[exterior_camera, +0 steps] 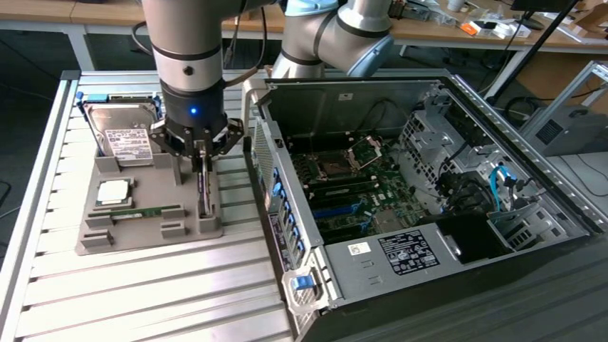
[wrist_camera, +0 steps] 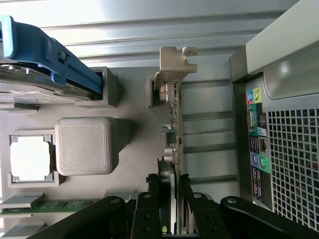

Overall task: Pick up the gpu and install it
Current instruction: 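Pick up the gpu and move the gpu toward the slot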

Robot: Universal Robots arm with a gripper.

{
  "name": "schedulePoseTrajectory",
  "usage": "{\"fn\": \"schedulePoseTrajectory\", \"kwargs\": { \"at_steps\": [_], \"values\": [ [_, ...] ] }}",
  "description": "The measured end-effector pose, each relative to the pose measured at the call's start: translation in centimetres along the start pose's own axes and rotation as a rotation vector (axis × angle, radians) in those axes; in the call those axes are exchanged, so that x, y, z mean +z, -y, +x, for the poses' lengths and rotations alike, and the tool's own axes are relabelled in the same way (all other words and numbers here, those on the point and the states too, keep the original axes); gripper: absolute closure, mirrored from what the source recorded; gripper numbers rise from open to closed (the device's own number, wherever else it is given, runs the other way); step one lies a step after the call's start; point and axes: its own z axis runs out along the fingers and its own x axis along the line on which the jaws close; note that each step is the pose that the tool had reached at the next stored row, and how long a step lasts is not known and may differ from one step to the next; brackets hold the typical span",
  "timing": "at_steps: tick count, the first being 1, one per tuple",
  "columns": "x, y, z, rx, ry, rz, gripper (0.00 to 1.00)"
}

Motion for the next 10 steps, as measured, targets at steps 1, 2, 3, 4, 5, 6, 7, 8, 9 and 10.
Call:
{"fn": "schedulePoseTrajectory", "kwargs": {
  "at_steps": [1, 2, 3, 4, 5, 6, 7, 8, 9, 10],
  "values": [
    [-0.03, 0.00, 0.00, 0.000, -0.0001, 0.0001, 0.73],
    [-0.05, 0.00, 0.00, 0.000, -0.0001, 0.0001, 0.73],
    [-0.09, 0.00, 0.00, 0.000, -0.0001, 0.0001, 0.73],
    [-0.10, 0.00, 0.00, 0.000, 0.0000, 0.0000, 0.73],
    [-0.12, -0.01, 0.00, 0.000, 0.0001, -0.0001, 0.73],
    [-0.14, -0.01, 0.00, 0.000, 0.0001, 0.0000, 0.73],
    [-0.16, -0.01, 0.00, 0.000, 0.0000, 0.0000, 0.73],
    [-0.22, -0.01, 0.00, 0.000, -0.0001, 0.0001, 0.73],
    [-0.28, -0.01, -0.01, 0.000, -0.0001, 0.0002, 0.73],
    [-0.31, -0.01, -0.01, 0.000, 0.0001, 0.0000, 0.73]
  ]
}}
